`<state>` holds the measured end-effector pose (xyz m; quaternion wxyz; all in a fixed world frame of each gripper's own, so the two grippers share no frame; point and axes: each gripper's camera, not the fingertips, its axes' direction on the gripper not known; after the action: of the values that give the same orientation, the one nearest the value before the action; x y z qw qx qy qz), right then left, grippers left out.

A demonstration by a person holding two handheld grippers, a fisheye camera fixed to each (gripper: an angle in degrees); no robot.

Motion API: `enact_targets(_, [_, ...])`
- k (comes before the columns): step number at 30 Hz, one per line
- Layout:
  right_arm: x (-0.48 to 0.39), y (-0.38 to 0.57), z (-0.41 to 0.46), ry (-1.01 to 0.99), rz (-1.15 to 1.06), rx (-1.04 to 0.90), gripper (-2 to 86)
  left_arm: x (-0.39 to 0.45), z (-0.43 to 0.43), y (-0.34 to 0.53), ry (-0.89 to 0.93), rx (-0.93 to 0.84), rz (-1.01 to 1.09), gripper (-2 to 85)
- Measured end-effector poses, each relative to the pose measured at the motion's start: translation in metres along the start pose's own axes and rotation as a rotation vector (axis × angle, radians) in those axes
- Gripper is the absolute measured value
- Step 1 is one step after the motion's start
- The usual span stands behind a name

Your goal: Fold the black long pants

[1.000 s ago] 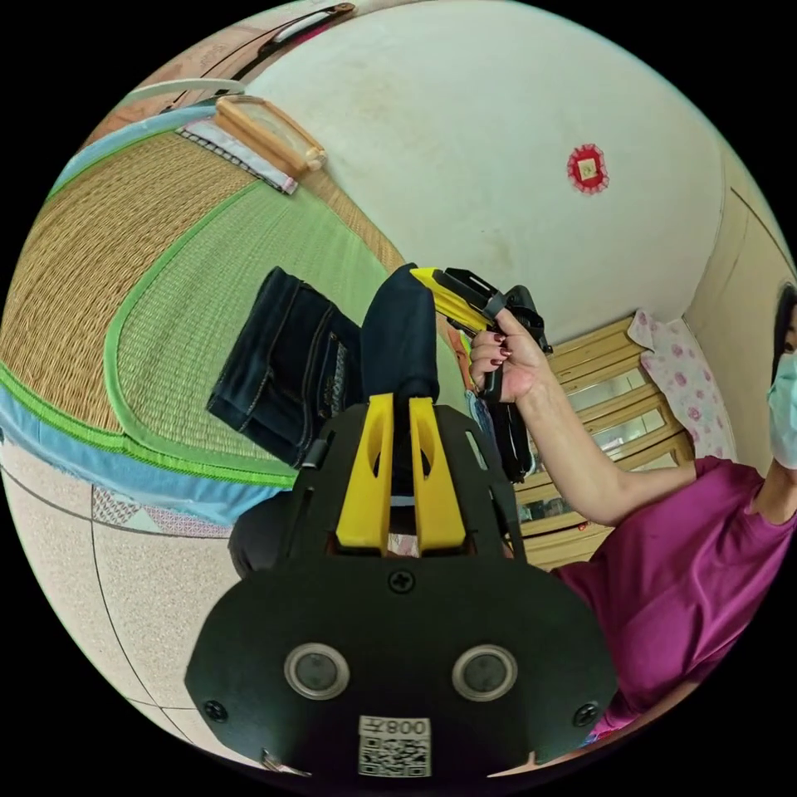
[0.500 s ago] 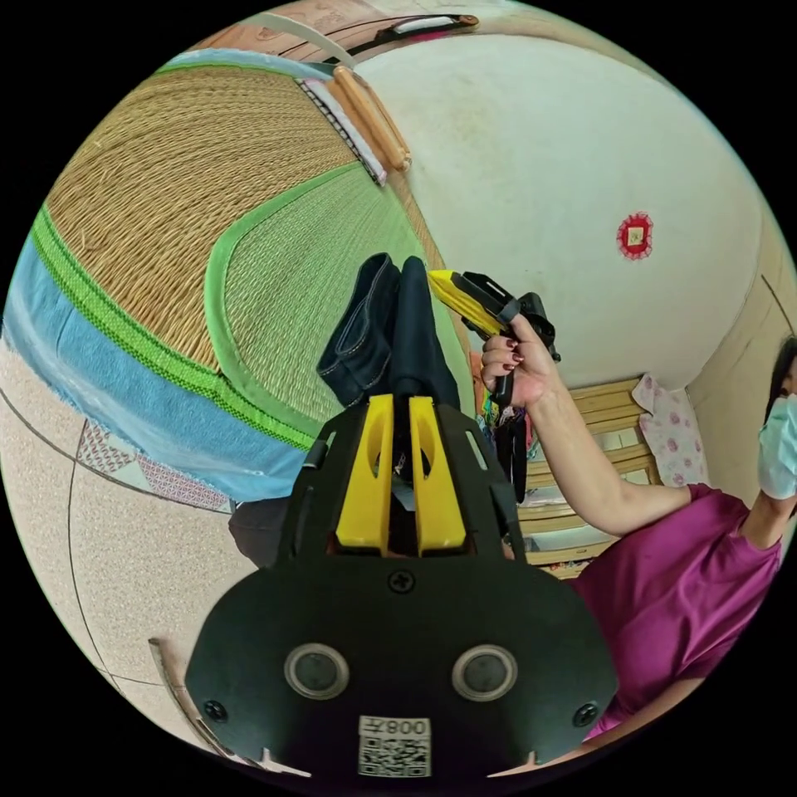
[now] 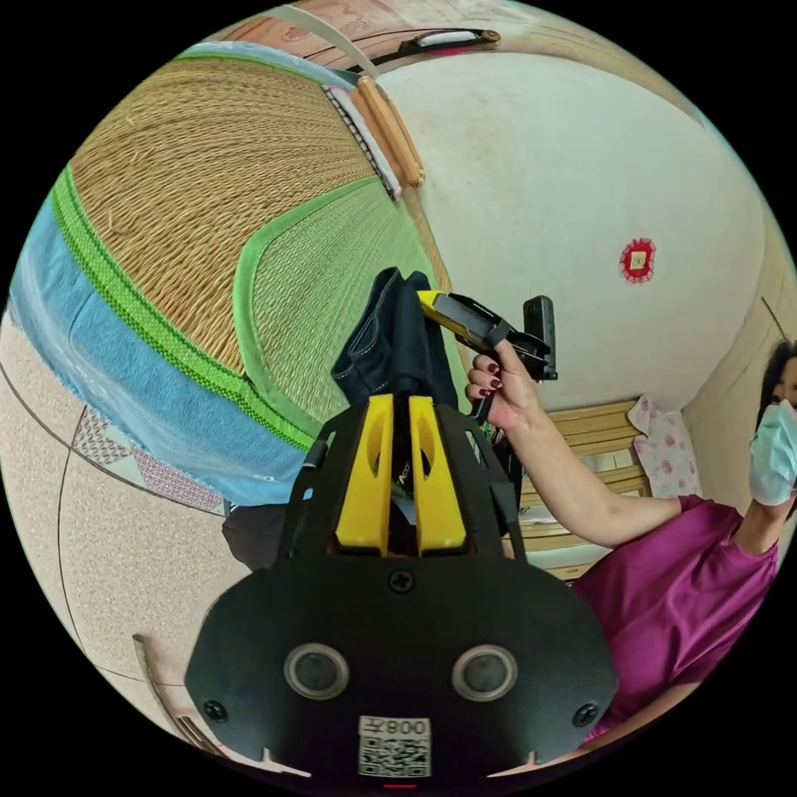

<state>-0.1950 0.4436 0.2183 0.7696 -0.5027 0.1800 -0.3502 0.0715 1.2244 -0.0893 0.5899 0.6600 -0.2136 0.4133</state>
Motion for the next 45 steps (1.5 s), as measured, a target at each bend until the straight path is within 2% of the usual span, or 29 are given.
enact_targets(4, [-0.029,0.002,0.016,0.082,-0.088,-0.029,0.1,0.004,-0.014,0.023,-0.054,0.088,0.000,1.4])
enact_targets(7, [-0.048,0.006,0.021,0.139,-0.145,-0.022,0.2,0.032,-0.025,0.037,-0.087,0.178,0.088,0.5])
enact_targets(11, [-0.059,0.006,0.021,0.140,-0.162,-0.018,0.2,0.070,0.005,0.031,-0.225,0.072,0.241,0.1])
enact_targets(14, [-0.064,-0.001,0.011,0.106,-0.144,-0.079,0.2,0.062,0.034,0.028,-0.372,-0.039,0.227,0.0])
enact_targets(20, [-0.075,-0.010,-0.033,0.171,-0.151,0.059,0.2,0.061,0.040,0.051,-0.332,0.003,0.203,0.0])
enact_targets(23, [-0.059,-0.032,-0.013,0.159,-0.103,-0.040,0.2,0.067,0.045,0.056,-0.328,0.010,0.191,-0.1])
enact_targets(28, [-0.056,-0.033,-0.031,0.109,-0.094,-0.043,0.2,0.091,0.053,0.062,-0.364,-0.004,0.212,-0.1])
enact_targets(35, [-0.079,0.088,-0.083,0.068,-0.227,-0.070,0.2,0.121,0.074,0.072,-0.453,-0.053,0.278,0.0])
enact_targets(39, [-0.059,0.173,-0.103,0.008,-0.115,-0.103,0.2,0.132,0.081,0.077,-0.447,-0.051,0.270,0.0])
enact_targets(45, [-0.020,0.249,-0.114,0.021,-0.004,-0.134,0.1,0.157,0.101,0.082,-0.490,-0.077,0.287,0.0])
